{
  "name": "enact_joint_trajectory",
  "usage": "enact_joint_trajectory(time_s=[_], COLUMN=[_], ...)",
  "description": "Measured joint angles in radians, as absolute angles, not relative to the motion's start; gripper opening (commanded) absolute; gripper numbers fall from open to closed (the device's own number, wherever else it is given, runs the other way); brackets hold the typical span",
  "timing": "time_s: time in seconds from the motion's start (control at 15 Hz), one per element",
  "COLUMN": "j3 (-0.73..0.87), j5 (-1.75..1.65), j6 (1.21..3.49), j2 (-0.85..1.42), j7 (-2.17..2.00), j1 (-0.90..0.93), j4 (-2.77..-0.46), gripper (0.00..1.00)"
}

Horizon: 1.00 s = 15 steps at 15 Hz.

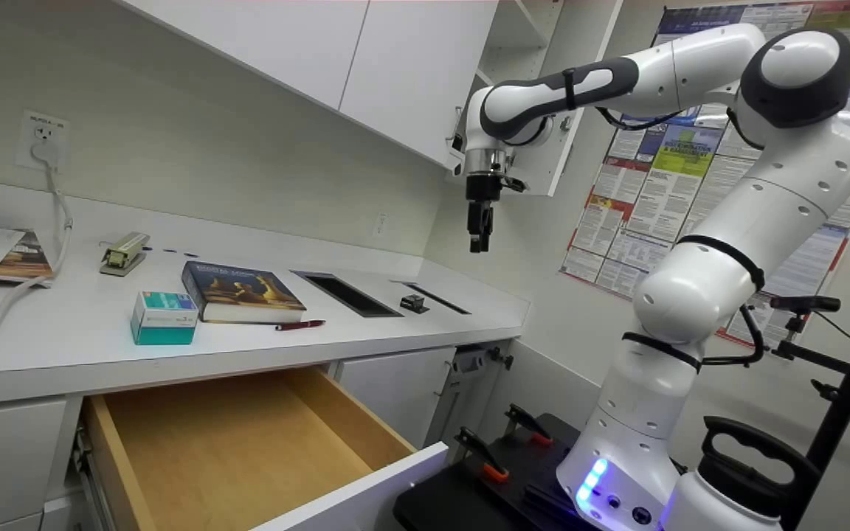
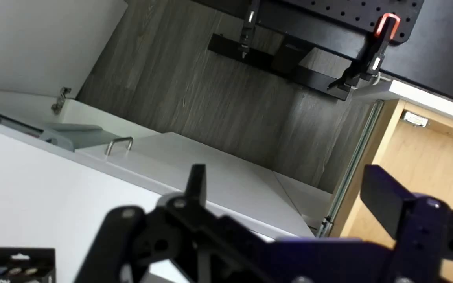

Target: Put the pen in the open drawer

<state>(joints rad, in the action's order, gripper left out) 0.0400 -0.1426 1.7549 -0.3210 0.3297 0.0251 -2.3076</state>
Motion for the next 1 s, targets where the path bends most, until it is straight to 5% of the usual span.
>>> enact_joint_trajectory(time_s=[1.0], j3=[-0.003], j5=[-0.113], j6=[1.905], j2=[-0.205], j7=[0.616], j1=[0.125], j4=[-2.329], gripper=[1.0])
